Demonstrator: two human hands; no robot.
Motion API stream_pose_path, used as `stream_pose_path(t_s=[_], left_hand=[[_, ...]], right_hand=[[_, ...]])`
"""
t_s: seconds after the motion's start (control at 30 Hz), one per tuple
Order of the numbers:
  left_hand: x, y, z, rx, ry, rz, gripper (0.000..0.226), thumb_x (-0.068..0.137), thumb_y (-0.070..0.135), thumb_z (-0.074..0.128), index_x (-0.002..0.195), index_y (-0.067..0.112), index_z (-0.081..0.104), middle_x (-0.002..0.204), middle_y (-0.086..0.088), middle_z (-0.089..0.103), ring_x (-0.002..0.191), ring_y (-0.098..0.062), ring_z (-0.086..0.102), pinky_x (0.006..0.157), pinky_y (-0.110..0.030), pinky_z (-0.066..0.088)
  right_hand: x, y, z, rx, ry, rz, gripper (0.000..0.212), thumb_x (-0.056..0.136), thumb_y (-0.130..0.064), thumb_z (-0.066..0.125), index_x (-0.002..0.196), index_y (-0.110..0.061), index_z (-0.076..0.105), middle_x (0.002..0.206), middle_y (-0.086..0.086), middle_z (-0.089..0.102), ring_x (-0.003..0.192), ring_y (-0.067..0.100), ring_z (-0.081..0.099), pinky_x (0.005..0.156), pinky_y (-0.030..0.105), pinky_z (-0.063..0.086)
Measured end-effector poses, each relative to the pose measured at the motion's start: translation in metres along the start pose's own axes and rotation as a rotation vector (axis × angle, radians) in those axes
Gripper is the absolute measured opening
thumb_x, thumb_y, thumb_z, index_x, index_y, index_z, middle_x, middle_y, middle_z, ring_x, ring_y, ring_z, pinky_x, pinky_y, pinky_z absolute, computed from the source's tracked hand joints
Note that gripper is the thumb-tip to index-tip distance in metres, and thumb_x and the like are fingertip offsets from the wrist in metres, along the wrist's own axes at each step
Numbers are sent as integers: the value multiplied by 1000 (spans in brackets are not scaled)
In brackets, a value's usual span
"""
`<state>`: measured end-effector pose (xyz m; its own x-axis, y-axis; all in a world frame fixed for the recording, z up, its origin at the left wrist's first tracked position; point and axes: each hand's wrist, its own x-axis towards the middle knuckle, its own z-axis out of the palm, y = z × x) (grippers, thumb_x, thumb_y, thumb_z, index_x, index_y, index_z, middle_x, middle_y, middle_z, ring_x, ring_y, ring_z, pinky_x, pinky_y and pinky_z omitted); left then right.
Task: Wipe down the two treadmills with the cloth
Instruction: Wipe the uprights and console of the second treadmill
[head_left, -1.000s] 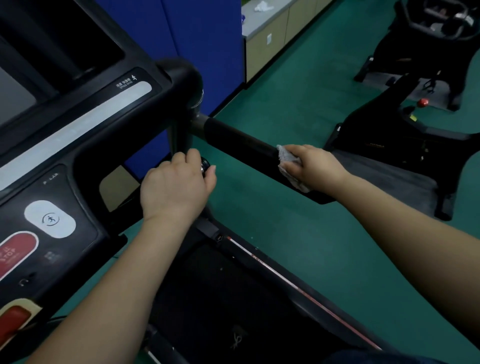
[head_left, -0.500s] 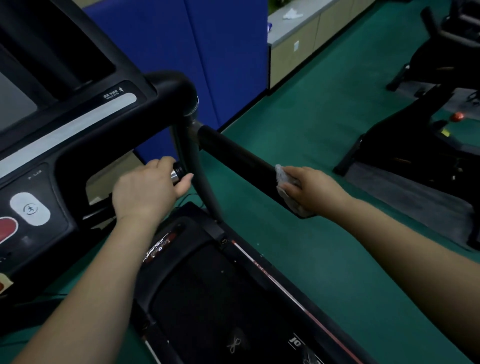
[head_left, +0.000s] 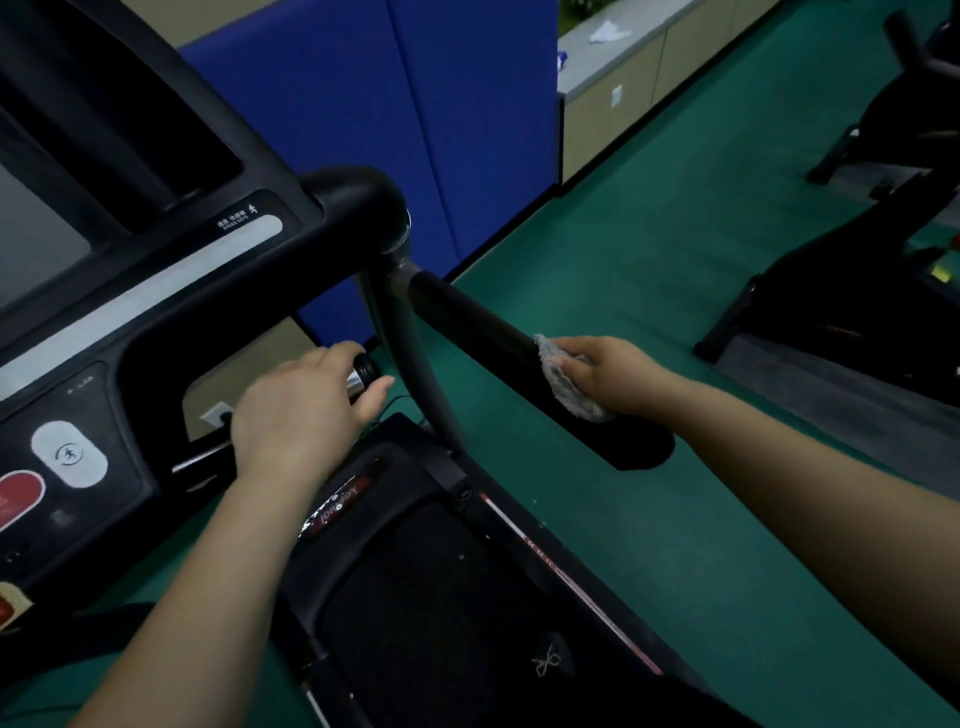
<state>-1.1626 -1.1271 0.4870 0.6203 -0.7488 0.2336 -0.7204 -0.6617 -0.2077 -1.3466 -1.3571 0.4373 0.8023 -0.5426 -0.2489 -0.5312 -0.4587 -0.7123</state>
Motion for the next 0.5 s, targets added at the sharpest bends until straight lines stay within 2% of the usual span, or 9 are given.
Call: stream_pose_path(t_s=[0.1,0.17,0.23,0.33,0.4,0.47,0.5], left_hand=[[-4,12,0,-124,16,-62,46,88,48,56,123,18,60,110,-6,67,107,-29,55,82,-41,46],[-15,33,1,-225,35,-139,49,84,31,65,128,11,57,125,-9,61,119,-30,46,101,-46,37],[-27,56,1,-315,84,-191,47,82,21,68,127,12,59,136,-10,53,129,-31,39,112,-49,28],[-37,92,4,-439,77,-189,37,86,19,64,124,16,64,135,-2,54,132,-24,38,112,-42,26],[-33,120,6,-648,-38,-223,37,92,22,56,129,22,59,131,5,56,123,-14,46,109,-31,33],[-27,148,12,-847,-174,-318,41,97,32,49,138,29,49,128,10,55,109,-3,53,98,-24,42],[-24,161,17,-904,-211,-376,44,97,37,47,140,32,45,128,10,56,101,2,54,91,-20,43]], right_hand=[[12,-5,-1,37,-24,16,35,98,-31,48,132,-26,58,120,4,66,111,20,60,86,21,41],[10,-4,-3,64,-22,17,34,97,-30,49,130,-28,59,117,1,67,106,17,60,82,19,38],[4,0,-5,101,-10,2,33,96,-30,51,128,-31,60,115,-3,67,103,12,60,82,19,37],[-1,10,-9,116,-7,-33,32,94,-28,56,124,-34,62,107,-9,67,87,4,60,73,18,40],[5,16,-10,181,13,-74,30,93,-24,57,121,-31,65,103,-13,66,82,-4,58,69,9,41],[16,19,-8,309,11,-122,28,93,-18,58,117,-26,68,103,-15,67,82,-14,58,70,-1,40],[22,21,-6,385,-2,-148,28,93,-15,58,117,-24,68,104,-13,68,83,-16,59,73,-1,41]])
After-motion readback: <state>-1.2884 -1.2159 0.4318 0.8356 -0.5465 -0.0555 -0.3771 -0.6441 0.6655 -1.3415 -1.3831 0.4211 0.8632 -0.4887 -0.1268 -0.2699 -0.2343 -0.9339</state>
